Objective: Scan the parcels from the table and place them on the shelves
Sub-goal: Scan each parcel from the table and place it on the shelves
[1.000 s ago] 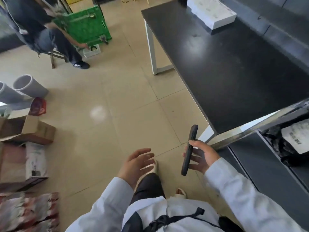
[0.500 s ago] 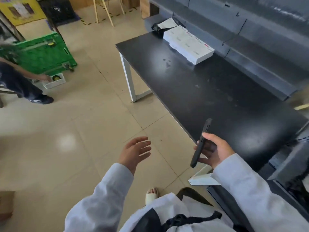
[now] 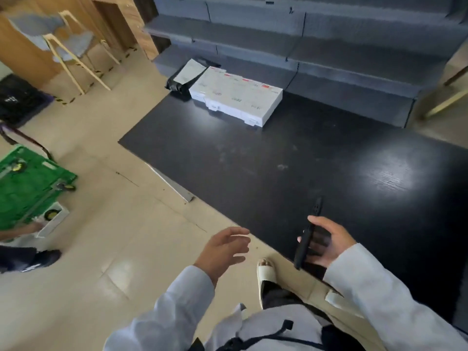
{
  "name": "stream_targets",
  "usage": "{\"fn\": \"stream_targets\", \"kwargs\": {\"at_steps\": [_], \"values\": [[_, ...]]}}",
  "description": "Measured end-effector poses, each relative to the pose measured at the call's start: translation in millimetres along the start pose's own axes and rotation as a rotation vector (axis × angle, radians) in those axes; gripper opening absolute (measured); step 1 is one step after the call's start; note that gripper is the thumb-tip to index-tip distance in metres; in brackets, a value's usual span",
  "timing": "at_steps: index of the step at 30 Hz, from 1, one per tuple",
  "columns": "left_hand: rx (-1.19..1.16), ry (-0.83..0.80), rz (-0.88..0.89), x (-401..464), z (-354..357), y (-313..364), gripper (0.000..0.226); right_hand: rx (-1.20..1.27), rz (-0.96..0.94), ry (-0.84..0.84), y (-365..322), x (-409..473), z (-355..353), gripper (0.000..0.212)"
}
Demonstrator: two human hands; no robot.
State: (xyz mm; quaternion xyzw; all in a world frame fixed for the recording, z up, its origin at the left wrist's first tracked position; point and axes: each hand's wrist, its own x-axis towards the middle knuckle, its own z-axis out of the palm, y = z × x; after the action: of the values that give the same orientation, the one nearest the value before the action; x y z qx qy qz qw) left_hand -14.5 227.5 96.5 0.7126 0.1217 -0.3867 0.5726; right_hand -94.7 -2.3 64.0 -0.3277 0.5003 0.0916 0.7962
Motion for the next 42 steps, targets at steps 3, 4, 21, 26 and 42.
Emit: {"fn": "stream_targets", "kwargs": {"at_steps": [3, 4, 21, 26, 42], "values": [[0.027, 0.066, 0.077, 43, -22, 42, 0.019, 0.027, -0.026, -0.004, -27, 24, 36, 0.015], [0.027, 0.093, 0.100, 59, -28, 54, 0.019, 0.022, -0.037, -0.004, -36, 29, 48, 0.014], [0.087, -0.211, -0.145, 316, -9, 185, 0.017, 0.266, -0.201, 0.289, -92, 49, 134, 0.021], [0.657, -0.094, 0.328, 375, -3, 220, 0.045, 0.395, -0.263, 0.432, -82, 39, 160, 0.012], [1.618, -0.120, 0.686, 458, 21, 257, 0.101, 0.656, -0.245, 0.703, -28, 25, 246, 0.031]]}}
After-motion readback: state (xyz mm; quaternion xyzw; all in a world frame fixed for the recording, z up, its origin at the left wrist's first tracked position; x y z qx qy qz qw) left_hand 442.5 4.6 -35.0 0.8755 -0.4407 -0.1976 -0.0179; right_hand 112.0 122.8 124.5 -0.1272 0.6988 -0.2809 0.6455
